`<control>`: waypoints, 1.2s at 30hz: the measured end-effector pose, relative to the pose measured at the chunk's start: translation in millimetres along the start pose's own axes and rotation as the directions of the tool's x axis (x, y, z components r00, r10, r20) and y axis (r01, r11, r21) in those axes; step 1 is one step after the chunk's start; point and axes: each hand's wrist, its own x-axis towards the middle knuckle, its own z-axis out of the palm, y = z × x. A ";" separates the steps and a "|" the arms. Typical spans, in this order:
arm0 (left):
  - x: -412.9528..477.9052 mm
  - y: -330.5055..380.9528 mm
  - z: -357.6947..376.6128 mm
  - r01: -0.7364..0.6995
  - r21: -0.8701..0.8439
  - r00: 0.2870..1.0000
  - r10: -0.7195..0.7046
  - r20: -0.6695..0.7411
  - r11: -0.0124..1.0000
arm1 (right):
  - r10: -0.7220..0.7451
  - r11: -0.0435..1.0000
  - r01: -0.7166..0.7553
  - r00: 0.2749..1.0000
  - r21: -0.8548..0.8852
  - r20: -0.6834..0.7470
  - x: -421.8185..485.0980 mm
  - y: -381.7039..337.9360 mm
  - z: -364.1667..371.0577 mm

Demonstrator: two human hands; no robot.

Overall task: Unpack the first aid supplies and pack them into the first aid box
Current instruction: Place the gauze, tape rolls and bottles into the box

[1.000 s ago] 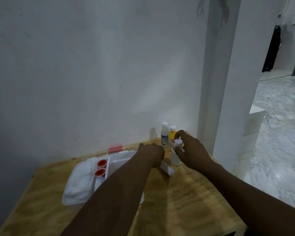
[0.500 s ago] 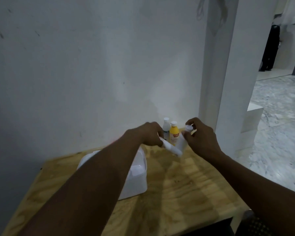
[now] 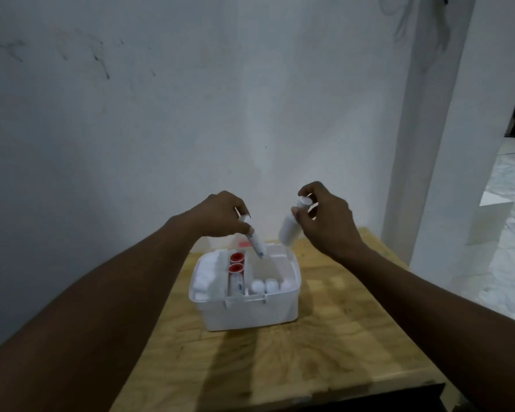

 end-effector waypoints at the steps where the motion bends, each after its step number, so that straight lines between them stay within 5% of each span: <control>1: -4.6 -4.0 4.3 0.001 0.009 1.000 -0.001 0.012 1.000 | -0.017 1.000 0.017 0.999 -0.008 0.036 -3.0 -3.1 6.9; 15: -14.8 -9.6 58.9 -0.036 0.232 0.970 -0.022 0.243 0.972 | 0.063 0.987 0.009 0.901 -0.163 0.428 -35.1 4.5 53.9; 23: -17.0 -2.1 59.2 -0.053 0.296 0.949 -0.043 0.311 0.954 | 0.065 0.990 0.003 0.875 -0.140 0.480 -36.2 5.6 58.5; 36: -14.1 -5.8 51.9 -0.029 0.170 0.946 -0.028 0.324 0.985 | 0.042 0.999 -0.024 0.847 -0.042 0.530 -31.8 10.2 51.1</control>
